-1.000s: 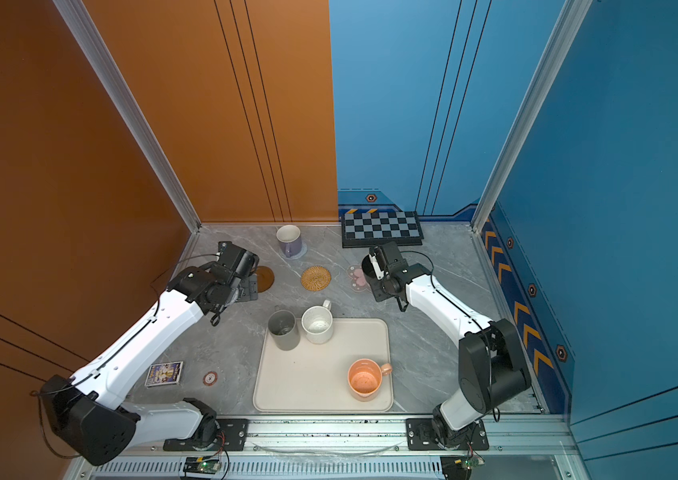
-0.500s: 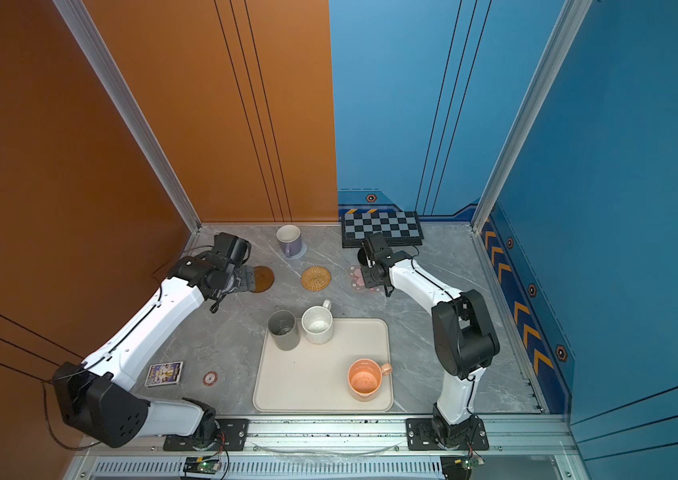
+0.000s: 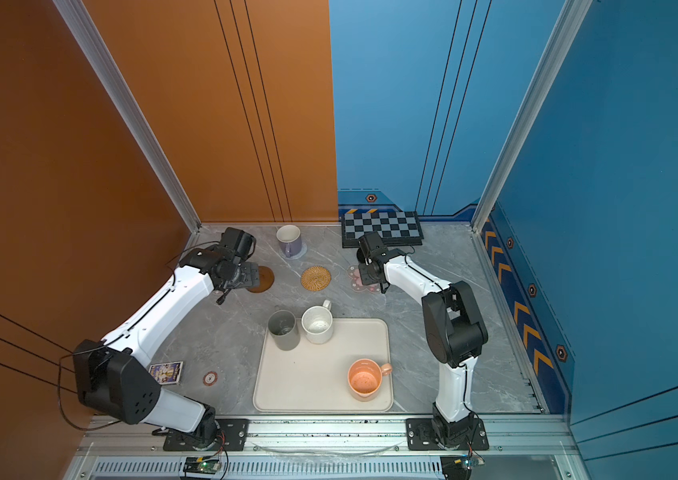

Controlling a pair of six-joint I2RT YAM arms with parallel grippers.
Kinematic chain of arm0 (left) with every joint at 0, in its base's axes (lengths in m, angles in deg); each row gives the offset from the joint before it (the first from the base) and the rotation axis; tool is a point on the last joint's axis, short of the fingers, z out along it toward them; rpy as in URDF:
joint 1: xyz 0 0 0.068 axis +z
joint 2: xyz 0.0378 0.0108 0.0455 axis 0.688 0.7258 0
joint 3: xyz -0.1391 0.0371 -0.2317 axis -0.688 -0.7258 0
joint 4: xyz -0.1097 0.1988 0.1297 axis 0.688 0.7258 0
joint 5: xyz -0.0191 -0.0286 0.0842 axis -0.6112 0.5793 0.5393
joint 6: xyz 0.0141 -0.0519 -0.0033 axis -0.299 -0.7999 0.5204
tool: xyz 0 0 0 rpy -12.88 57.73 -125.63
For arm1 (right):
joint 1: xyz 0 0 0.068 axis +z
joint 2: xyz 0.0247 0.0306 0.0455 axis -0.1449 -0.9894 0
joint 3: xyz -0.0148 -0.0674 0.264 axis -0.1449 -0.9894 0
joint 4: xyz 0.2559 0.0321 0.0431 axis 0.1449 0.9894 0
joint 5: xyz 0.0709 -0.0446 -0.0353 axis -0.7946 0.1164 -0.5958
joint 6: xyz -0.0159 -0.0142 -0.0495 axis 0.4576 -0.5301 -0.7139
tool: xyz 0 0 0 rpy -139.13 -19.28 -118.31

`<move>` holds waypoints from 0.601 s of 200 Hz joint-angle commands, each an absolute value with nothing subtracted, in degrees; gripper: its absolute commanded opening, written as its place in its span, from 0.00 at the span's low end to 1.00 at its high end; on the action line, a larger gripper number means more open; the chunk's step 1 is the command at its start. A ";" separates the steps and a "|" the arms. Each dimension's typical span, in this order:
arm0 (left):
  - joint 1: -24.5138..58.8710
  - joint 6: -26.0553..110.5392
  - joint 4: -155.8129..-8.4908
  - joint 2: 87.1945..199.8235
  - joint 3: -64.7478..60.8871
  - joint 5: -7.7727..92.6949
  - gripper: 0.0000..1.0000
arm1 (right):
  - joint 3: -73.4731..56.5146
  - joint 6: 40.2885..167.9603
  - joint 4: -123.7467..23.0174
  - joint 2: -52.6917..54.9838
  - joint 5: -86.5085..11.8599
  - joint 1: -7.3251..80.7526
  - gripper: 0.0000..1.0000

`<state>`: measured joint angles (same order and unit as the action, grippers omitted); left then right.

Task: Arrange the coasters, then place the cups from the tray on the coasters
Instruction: 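Carry the black mug toward the pink flower coaster while left gripper moves farther, then lower the black mug onto the pink flower coaster and open the right gripper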

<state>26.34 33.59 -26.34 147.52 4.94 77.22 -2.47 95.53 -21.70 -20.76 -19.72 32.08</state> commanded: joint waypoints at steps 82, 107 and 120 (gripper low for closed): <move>27.63 34.24 -26.41 149.26 7.04 75.08 0.98 | -2.09 99.55 -25.34 -20.12 -21.49 32.08 0.00; 27.67 34.24 -26.39 149.14 6.81 74.82 0.98 | -2.85 99.70 -25.34 -20.10 -20.99 32.04 0.00; 27.70 34.24 -26.39 149.16 6.75 74.70 0.98 | -3.15 99.84 -25.36 -20.19 -21.05 31.98 0.00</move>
